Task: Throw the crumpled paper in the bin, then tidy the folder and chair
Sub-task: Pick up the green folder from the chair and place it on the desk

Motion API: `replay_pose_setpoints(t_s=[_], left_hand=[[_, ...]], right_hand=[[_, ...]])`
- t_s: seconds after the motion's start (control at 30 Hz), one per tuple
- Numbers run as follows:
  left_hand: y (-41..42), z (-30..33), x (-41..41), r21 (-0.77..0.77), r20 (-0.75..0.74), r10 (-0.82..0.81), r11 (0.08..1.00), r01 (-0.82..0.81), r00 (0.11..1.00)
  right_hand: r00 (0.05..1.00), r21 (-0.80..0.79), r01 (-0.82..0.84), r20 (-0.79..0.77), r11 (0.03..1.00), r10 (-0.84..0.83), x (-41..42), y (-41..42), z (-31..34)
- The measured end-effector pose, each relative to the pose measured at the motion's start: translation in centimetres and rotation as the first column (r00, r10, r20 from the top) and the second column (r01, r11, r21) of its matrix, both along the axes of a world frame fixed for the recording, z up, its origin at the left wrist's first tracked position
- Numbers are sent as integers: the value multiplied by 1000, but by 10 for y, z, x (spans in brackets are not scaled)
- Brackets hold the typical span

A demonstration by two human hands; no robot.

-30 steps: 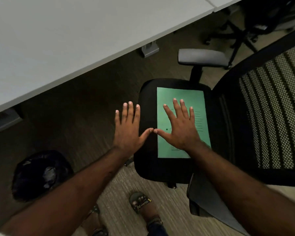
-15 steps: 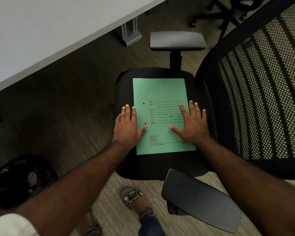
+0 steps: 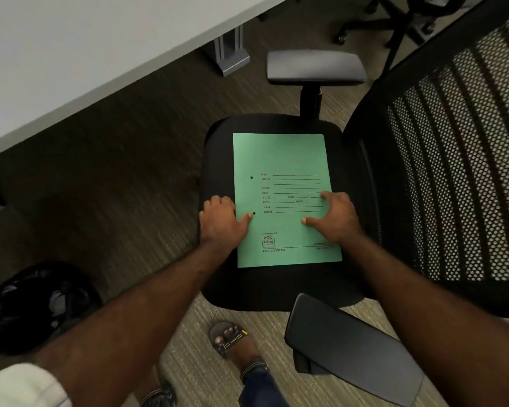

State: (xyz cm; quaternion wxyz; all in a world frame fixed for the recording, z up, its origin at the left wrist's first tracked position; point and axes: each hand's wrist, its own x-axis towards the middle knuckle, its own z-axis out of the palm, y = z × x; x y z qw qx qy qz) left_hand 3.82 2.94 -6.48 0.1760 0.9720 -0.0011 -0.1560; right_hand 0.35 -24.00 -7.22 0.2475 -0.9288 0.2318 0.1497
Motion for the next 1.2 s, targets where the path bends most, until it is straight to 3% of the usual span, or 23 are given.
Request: replay_pose_setpoints(t_s=[0.07, 0.13, 0.33, 0.67, 0.97, 1.2], left_hand=[[9, -2, 8, -196, -118, 120, 970, -141, 986], [20, -3, 14, -290, -188, 169, 932, -219, 967], [66, -1, 10, -303, -180, 227, 913, -274, 957], [165, 57, 2, -466, -10, 242, 857, -218, 970], [275, 135, -16, -652, 24, 403, 700, -291, 915], [381, 178, -21, -675, 78, 512, 658, -333, 855]], right_hand=[[997, 55, 74, 22, 996, -75, 3, 4, 1], [991, 117, 122, 32, 986, -127, 6, 10, 3], [948, 444, 262, 49, 857, -315, 4, 43, 18], [933, 620, 96, 216, 779, -288, 6, 118, 84], [880, 664, -5, 358, 748, -312, 25, 240, 167], [889, 690, -133, 400, 711, -222, 51, 355, 228]])
